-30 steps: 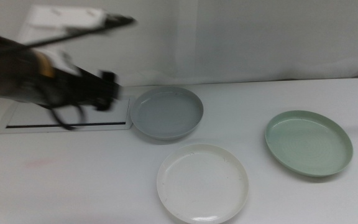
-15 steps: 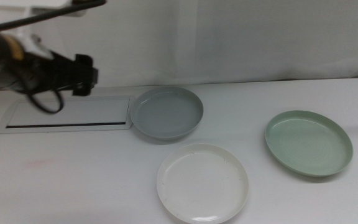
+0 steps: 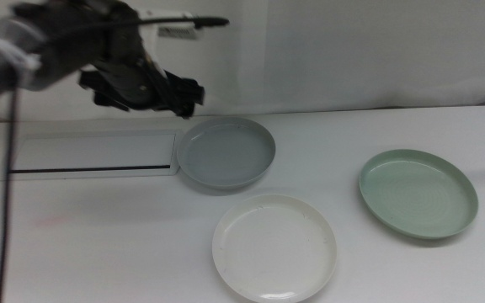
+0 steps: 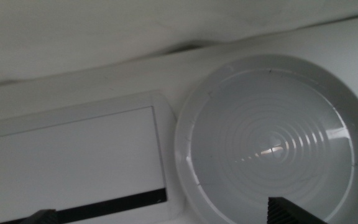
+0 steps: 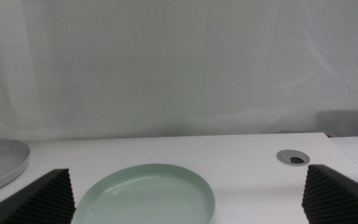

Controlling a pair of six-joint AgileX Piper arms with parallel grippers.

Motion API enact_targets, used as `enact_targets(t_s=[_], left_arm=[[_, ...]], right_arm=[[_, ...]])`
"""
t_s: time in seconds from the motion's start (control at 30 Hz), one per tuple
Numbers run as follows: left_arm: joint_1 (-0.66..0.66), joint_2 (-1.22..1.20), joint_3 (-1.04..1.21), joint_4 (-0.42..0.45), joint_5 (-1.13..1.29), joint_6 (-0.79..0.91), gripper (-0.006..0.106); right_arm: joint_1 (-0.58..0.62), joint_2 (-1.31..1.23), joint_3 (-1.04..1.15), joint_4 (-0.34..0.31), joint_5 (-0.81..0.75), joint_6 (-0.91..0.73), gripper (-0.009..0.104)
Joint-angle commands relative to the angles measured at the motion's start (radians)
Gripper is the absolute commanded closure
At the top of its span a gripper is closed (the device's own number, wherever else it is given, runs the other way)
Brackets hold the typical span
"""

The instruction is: Stack the three bowls on top of each other.

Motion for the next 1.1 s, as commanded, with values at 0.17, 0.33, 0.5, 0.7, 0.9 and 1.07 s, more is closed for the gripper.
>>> enact_targets(t_s=[0.17,0.33,0.5,0.7,0.9,1.07], left_arm=[[0.003,0.196,-0.086,-0.096,-0.015,-0.012,0.014],[0.003,0.284,-0.103,-0.104,-0.040,-0.020,0.014],[0.003,0.322,-0.105,-0.104,-0.062,-0.031,0.014],[0.003,0.327,-0.105,-0.104,-0.072,-0.035,0.014],[0.003,0.330,-0.105,-0.107,-0.084,-0.046,0.020],[0.003,0.332,-0.105,-0.107,-0.098,-0.066,0.072]], right_arm=[[0.002,-0.036,0.041,-0.011,-0.002,-0.003,-0.008],[0.002,-0.036,0.041,-0.011,-0.002,-0.003,-0.008],[0.002,-0.036,0.041,-0.011,-0.002,-0.003,-0.008],[0.002,-0.036,0.041,-0.011,-0.002,-0.003,-0.008],[0.002,-0.036,0.041,-0.011,-0.002,-0.003,-0.008],[0.002,-0.036,0.041,-0.011,-0.002,-0.003,-0.008]])
